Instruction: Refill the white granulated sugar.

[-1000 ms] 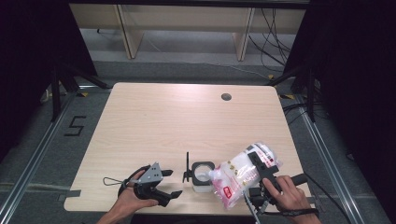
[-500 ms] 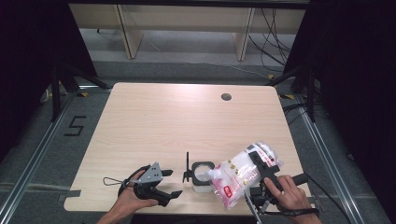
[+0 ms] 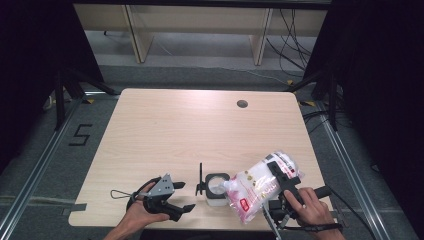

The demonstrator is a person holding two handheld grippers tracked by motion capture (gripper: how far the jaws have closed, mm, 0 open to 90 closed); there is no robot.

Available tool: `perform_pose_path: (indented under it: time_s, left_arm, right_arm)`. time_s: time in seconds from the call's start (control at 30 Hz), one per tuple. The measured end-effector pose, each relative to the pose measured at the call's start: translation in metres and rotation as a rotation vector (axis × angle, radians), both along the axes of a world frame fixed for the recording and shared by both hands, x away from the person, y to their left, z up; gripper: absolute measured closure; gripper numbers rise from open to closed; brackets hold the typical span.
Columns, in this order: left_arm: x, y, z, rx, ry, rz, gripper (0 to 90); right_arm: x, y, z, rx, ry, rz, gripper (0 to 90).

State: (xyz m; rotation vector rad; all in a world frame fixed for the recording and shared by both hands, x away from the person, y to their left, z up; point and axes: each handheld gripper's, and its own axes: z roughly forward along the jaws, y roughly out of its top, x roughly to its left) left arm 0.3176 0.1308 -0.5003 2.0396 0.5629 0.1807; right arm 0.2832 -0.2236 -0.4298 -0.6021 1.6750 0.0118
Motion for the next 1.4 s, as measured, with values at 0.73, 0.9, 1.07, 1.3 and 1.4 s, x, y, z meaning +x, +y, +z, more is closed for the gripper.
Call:
perform_pose_path:
  time_s: [0.73, 0.9, 1.07, 1.3, 1.4]
  left_arm:
    - [0.0, 0.001, 0.001, 0.007, 0.002, 0.0, 19.7]
    - [0.0, 0.0, 0.0, 0.003, 0.005, 0.003, 19.7]
    - [0.0, 0.0, 0.0, 0.002, 0.005, 0.003, 19.7]
    - [0.0, 0.0, 0.0, 0.003, 0.002, 0.007, 19.7]
    - [0.0, 0.0, 0.001, 0.003, 0.002, 0.007, 19.7]
  right_arm:
    - [-0.007, -0.006, -0.009, 0.146, 0.024, -0.122, 40.7]
    - [-0.007, -0.005, -0.007, 0.129, 0.024, -0.127, 40.7]
    - [-0.008, -0.006, -0.009, 0.142, 0.025, -0.125, 40.7]
    - [-0.007, -0.006, -0.008, 0.136, 0.022, -0.117, 40.7]
    - [-0.007, -0.005, -0.007, 0.119, 0.015, -0.118, 40.7]
